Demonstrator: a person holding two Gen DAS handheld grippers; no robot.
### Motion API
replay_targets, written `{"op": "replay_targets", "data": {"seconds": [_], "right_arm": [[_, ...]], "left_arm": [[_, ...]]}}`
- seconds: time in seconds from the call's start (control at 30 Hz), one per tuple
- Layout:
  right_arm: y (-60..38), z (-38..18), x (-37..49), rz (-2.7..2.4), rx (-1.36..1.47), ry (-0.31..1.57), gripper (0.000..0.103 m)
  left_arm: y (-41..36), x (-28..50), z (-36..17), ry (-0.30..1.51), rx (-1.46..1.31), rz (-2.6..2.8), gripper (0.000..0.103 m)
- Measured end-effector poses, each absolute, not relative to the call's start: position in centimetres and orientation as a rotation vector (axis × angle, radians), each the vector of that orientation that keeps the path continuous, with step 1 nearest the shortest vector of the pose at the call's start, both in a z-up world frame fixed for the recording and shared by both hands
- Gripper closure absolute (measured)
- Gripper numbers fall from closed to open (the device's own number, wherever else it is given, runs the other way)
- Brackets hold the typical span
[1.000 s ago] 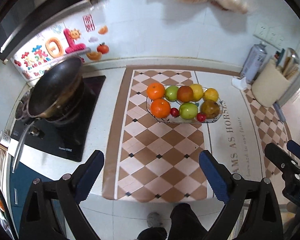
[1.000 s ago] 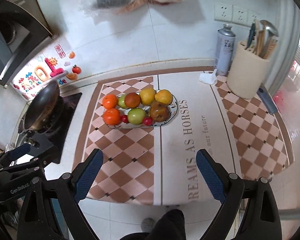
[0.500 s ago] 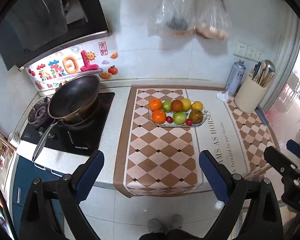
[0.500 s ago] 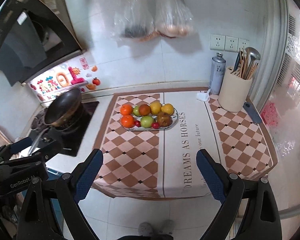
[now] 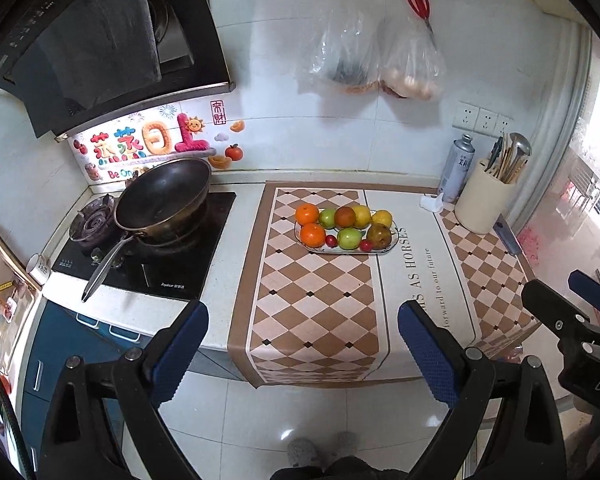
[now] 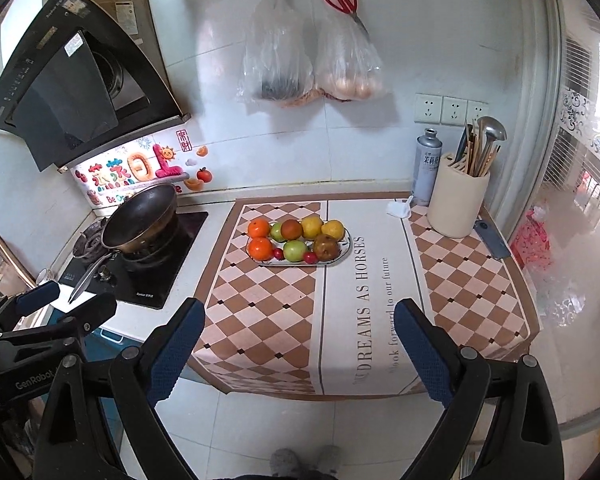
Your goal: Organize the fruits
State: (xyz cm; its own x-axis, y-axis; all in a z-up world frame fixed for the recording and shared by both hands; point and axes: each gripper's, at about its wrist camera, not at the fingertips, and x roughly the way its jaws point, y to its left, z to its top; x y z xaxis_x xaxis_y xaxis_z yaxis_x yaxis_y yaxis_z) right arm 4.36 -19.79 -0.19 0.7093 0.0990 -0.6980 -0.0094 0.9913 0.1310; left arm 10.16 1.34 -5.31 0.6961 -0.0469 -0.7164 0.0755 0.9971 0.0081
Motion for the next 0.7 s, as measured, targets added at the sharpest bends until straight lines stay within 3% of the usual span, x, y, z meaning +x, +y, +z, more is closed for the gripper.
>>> {"op": "replay_targets", "data": {"seconds": [0.7], "right_arm": [[-20.1,-0.9,6.9,0.041,0.118,0.779,0.003]], "left_arm": [[1.6,11.4,-6.1,0.806,0.018,-0.027,0.006]]}}
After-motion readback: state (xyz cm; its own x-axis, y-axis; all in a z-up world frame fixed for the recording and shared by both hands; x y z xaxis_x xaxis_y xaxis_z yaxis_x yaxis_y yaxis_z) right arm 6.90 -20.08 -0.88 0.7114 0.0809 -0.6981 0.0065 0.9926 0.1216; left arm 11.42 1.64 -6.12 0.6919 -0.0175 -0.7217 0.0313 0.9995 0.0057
